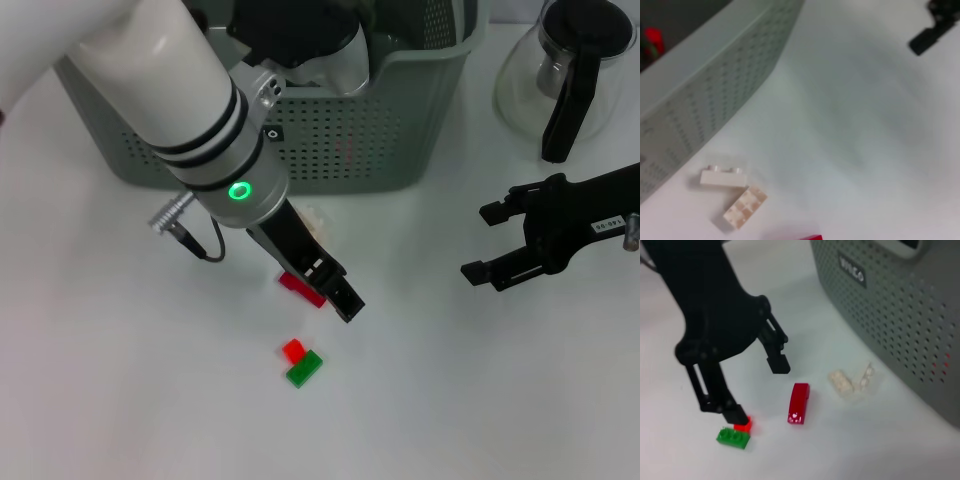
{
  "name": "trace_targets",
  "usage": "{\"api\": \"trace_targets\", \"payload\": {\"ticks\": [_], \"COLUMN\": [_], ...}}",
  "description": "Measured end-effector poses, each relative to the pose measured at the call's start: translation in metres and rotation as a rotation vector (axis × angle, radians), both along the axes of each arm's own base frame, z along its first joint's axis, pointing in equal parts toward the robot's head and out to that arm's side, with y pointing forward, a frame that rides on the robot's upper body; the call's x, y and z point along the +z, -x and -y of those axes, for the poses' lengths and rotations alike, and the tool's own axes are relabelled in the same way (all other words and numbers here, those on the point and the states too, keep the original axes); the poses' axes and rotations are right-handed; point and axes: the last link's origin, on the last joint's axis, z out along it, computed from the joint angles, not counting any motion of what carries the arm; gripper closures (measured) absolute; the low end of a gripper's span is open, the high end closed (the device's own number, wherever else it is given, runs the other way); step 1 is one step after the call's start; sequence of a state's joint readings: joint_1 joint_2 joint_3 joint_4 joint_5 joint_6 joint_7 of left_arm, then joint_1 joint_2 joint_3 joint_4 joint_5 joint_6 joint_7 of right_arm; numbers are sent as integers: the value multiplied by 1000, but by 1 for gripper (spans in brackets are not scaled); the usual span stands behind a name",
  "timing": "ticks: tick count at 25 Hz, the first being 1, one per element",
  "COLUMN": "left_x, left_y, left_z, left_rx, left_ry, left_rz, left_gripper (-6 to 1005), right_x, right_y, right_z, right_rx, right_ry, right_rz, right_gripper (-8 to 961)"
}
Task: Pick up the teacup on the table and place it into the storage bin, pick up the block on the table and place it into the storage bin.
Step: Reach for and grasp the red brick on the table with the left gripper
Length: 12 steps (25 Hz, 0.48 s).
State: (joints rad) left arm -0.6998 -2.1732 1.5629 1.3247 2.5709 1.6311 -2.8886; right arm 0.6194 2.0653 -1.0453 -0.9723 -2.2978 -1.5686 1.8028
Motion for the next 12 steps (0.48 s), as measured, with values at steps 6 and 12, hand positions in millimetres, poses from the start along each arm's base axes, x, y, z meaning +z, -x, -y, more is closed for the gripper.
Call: {"api": "trace_targets", "payload": {"ticks": [6, 12], "left_x": [-11, -14], "left_y": [7, 16], "left_z": [-4, -11], "left_rx": [53, 67], "left_ry": [-45, -81], "left_rz": [0, -25], "left_gripper": [89, 90], "right_x": [2, -1], "right_y": [-1, -6], "right_z": [0, 3], "right_rx": [55, 55], "right_ry": [8, 26], "right_rz": [14, 47], "right_gripper": [7, 7]}}
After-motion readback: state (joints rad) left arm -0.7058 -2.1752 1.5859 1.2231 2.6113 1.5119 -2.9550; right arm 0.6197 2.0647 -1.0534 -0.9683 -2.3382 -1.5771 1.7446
